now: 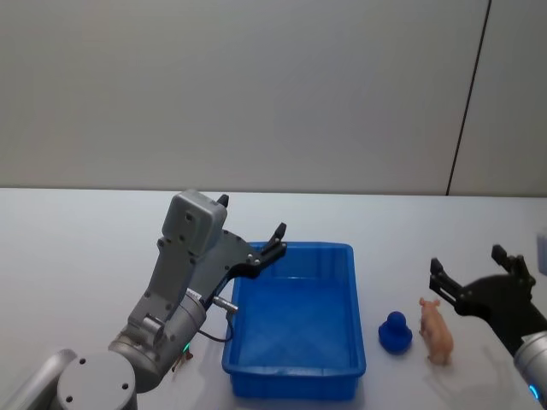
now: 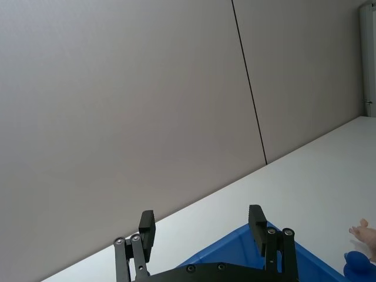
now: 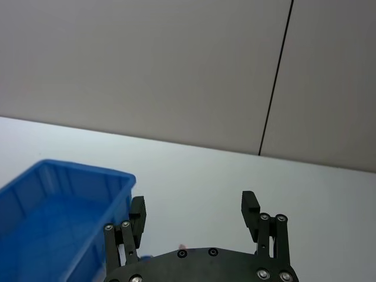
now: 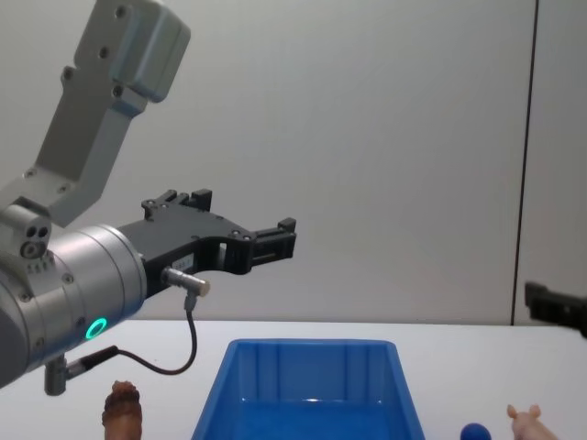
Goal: Pick up the two dolls from the table and place them into the box.
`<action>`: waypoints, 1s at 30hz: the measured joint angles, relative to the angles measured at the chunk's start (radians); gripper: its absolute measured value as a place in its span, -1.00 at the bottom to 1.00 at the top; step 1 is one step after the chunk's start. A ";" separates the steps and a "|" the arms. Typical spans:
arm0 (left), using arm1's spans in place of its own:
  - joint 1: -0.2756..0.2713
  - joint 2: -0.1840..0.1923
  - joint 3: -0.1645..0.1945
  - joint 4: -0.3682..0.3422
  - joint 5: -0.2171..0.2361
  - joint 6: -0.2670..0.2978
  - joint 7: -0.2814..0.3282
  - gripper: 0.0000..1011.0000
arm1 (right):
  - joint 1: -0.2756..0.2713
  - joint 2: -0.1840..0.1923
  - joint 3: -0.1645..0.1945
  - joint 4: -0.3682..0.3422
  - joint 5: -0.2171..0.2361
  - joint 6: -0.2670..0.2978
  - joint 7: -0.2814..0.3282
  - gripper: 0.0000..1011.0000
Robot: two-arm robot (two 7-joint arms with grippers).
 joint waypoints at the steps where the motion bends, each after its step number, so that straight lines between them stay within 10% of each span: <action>1: 0.000 0.000 0.000 0.000 0.000 0.000 0.000 0.98 | -0.001 -0.001 0.000 0.003 -0.002 0.006 -0.006 0.98; 30: 0.000 0.000 0.000 0.000 0.000 0.000 0.000 0.98 | 0.020 -0.081 -0.041 0.191 -0.086 0.089 -0.064 0.98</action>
